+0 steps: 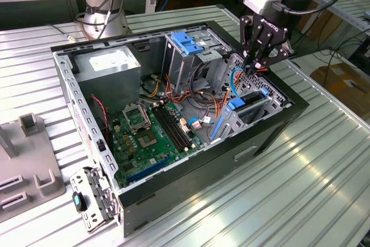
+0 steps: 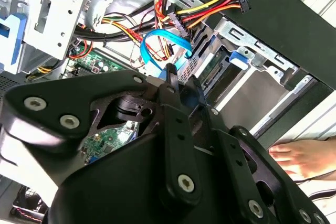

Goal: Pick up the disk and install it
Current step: 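Insert the first disk wire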

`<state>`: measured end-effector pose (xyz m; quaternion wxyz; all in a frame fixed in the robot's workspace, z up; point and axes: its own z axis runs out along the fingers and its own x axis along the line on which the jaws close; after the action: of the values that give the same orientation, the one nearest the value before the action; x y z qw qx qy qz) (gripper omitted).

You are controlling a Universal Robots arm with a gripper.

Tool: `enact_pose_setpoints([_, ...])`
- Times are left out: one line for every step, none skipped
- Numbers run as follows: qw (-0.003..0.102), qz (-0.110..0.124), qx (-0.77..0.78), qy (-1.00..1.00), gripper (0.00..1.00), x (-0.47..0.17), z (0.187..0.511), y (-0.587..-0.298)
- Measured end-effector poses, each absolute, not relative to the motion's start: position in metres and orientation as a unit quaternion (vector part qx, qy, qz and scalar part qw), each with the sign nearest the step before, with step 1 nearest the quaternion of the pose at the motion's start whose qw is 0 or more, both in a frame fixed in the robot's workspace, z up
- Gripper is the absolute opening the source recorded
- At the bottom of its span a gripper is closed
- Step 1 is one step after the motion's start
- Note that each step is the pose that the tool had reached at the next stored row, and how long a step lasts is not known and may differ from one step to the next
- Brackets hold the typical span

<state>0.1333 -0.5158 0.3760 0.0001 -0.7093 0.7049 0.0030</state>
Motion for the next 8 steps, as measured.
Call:
enact_pose_setpoints([0.0,0.003,-0.709,0.705,0.27,0.1333,0.376,-0.5158])
enact_pose_setpoints([0.0,0.003,-0.709,0.705,0.27,0.1333,0.376,-0.5158])
enact_pose_setpoints([0.0,0.003,-0.709,0.705,0.27,0.1333,0.376,-0.5157])
enact_pose_setpoints([0.0,0.003,-0.709,0.705,0.27,0.1333,0.376,-0.5157])
enact_pose_setpoints([0.0,0.003,-0.709,0.705,0.27,0.1333,0.376,-0.5158])
enact_pose_setpoints([0.0,0.003,-0.709,0.705,0.27,0.1333,0.3765,-0.5158])
enact_pose_setpoints([0.0,0.003,-0.709,0.705,0.27,0.1333,0.3774,-0.5158])
enact_pose_setpoints([0.0,0.003,-0.709,0.705,0.27,0.1333,0.3775,-0.5157])
